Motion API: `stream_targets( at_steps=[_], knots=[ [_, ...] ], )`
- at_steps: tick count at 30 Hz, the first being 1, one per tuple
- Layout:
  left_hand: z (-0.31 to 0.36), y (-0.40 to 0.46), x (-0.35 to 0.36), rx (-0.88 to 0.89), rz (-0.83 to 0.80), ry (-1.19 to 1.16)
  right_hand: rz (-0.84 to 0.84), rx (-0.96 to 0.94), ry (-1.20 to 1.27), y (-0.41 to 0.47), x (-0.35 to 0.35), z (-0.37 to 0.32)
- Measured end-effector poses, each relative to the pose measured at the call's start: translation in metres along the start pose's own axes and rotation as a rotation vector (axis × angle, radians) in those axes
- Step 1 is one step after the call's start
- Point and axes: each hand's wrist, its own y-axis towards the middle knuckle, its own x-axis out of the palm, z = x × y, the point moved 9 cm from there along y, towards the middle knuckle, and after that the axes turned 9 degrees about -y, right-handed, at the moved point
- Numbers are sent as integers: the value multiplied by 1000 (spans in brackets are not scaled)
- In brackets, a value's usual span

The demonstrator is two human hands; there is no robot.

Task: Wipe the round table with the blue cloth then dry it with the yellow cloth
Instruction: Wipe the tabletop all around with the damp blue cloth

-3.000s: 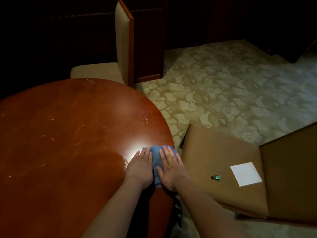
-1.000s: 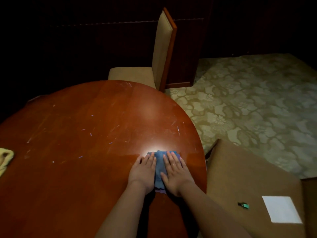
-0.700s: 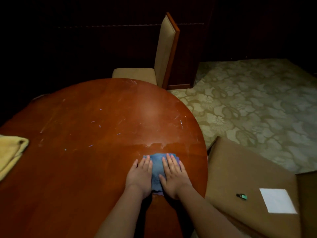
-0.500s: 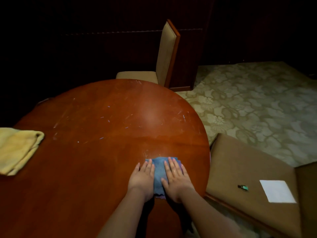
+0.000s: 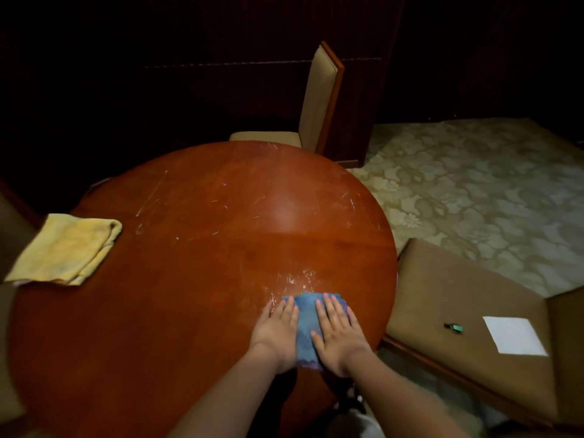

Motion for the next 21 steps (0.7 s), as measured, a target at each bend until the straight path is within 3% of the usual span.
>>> stream_targets(
  at_steps=[11,21],
  knots=[
    [-31,16,-1,-41,79,-74,14,-43,-89,36,-13,-7],
    [-6,-30,26,-16,36,-7,17,-68,-84,-19,16,-23]
  ],
)
